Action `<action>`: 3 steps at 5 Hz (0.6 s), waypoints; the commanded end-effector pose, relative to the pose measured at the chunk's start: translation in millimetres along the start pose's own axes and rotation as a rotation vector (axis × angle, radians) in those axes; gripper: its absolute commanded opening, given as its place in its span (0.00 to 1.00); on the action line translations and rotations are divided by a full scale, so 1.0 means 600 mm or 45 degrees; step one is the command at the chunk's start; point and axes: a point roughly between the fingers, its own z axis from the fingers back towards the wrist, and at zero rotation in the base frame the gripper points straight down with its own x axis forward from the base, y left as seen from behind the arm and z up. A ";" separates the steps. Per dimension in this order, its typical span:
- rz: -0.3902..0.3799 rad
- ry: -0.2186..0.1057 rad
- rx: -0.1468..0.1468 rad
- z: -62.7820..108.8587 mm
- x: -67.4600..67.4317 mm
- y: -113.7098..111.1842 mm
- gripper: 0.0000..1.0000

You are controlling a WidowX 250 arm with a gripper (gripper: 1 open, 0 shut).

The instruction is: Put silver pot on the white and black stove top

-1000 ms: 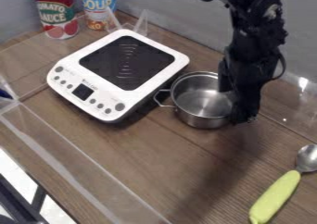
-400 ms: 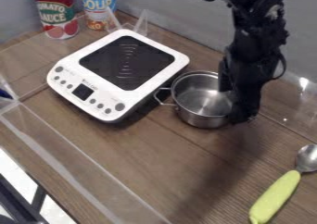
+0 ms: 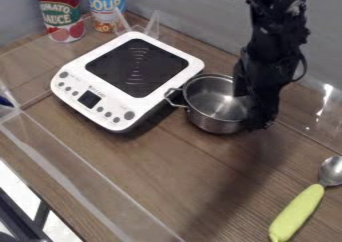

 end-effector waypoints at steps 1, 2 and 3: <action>0.022 -0.026 0.024 0.012 0.008 0.027 1.00; 0.035 -0.016 0.017 0.011 0.008 0.032 1.00; 0.047 -0.005 0.012 0.011 0.008 0.038 1.00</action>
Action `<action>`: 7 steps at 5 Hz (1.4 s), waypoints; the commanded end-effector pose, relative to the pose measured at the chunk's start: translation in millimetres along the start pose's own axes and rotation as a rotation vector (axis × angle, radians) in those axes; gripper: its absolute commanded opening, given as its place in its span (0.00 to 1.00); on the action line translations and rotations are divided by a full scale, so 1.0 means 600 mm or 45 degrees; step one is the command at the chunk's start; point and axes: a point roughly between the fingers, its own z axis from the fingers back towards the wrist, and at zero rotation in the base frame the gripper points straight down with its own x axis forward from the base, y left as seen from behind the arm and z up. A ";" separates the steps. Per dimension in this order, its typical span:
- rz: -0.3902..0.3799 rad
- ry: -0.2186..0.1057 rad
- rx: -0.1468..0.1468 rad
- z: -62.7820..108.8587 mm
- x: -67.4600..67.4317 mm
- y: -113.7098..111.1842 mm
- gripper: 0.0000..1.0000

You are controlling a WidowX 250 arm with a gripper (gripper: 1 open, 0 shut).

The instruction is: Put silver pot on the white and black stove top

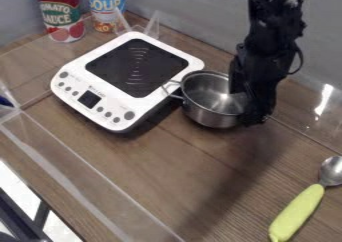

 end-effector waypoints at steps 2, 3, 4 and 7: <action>0.033 -0.019 0.026 0.010 0.009 0.037 1.00; 0.043 -0.009 0.025 0.007 0.009 0.044 1.00; 0.054 0.002 0.023 0.005 0.008 0.050 1.00; 0.077 0.037 0.012 0.005 0.004 0.068 1.00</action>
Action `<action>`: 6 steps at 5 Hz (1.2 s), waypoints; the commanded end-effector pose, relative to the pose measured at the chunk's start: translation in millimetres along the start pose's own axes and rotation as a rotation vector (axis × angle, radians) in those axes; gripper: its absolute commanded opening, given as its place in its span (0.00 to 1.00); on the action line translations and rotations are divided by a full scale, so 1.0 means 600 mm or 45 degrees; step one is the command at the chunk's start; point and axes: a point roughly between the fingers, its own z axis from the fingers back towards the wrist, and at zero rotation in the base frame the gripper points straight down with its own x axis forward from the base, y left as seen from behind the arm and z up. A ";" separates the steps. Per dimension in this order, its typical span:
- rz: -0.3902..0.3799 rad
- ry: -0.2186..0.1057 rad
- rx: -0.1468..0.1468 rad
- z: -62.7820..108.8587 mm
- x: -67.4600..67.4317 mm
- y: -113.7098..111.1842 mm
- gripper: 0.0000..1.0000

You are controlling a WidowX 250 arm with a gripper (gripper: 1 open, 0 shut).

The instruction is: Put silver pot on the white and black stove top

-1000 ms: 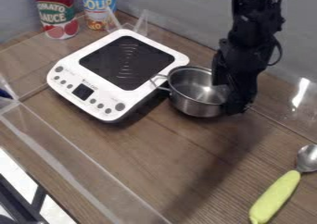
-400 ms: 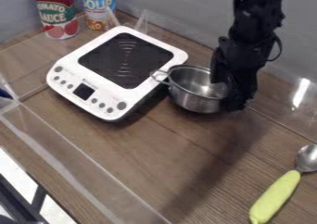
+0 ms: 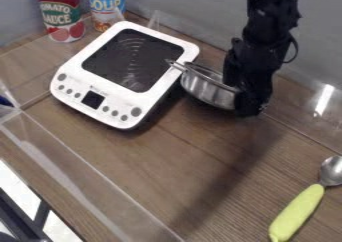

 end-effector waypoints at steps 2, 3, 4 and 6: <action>0.021 -0.028 0.039 0.019 0.005 0.047 1.00; 0.020 -0.019 0.038 0.021 0.006 0.052 1.00; 0.016 -0.010 0.037 0.021 0.007 0.058 1.00; 0.012 0.011 0.034 0.017 0.010 0.069 1.00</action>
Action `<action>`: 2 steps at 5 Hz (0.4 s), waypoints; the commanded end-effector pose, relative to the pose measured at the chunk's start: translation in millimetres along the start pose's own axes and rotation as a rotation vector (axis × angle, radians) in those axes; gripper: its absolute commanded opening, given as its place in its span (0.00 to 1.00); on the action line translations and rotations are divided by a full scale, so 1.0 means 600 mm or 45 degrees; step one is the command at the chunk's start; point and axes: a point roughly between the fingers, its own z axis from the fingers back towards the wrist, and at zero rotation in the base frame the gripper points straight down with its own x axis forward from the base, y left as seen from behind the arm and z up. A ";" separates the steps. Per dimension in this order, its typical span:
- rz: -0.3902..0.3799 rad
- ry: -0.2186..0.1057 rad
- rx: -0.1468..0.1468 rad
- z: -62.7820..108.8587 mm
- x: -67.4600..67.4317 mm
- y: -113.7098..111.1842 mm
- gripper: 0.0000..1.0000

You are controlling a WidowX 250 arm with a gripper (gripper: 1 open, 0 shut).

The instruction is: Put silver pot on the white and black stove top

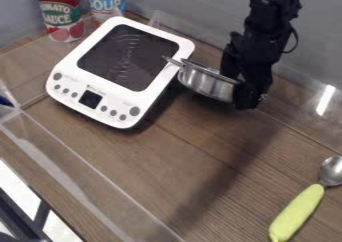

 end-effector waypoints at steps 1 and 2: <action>-0.003 -0.061 0.060 0.014 0.005 0.054 0.00; 0.000 -0.046 0.064 0.013 0.000 0.060 0.00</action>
